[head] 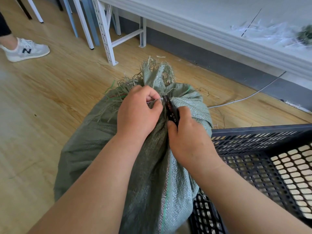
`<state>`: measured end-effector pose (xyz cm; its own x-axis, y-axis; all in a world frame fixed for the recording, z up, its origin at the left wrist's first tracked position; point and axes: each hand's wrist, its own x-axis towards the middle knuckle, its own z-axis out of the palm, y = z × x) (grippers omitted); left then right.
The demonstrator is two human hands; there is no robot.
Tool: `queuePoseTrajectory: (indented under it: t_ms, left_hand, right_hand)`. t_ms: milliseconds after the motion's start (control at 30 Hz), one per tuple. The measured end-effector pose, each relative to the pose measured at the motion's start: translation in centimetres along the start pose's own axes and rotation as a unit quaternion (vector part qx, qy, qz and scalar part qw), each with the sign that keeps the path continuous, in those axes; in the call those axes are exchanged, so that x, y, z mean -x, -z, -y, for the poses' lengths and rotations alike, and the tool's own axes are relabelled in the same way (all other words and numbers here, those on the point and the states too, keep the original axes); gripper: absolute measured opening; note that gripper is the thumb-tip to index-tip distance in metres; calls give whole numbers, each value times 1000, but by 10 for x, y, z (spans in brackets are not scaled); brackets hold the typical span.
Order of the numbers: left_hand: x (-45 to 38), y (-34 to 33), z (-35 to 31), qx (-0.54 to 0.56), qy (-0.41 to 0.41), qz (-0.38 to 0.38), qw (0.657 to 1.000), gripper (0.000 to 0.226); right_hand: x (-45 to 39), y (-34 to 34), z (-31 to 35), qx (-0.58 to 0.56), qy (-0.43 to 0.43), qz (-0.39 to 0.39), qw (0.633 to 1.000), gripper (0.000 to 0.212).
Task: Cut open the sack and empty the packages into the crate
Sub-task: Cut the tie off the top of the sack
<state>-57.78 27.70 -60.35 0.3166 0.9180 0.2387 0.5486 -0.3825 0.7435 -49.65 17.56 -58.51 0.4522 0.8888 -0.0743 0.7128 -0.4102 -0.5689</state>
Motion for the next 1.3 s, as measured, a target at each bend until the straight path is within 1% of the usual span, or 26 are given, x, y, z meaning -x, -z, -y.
queuePoseTrajectory:
  t_ms: [267,500,600,933,1300]
  left_hand:
    - [0,1,-2,-12,1,-2,1000,4]
    - [-1,1,-4,-27,-8,-12,1000,4]
    - [0,2,-3,-33,-7,-14,999,4]
    - [0,2,-3,-39,8,-26,999,4]
    - [2,1,-4,-50,-2,-24,998,4]
  right_hand:
    - [0,-3,4,39,-3,6,999,20]
    - [-7,-8,8,56,-16,1,998,12]
    - [-10,-8,10,48,-22,5,999,9]
    - [0,-8,9,42,-1,10,999,10]
    - [-13,-7,14,37,-26,17,999,11]
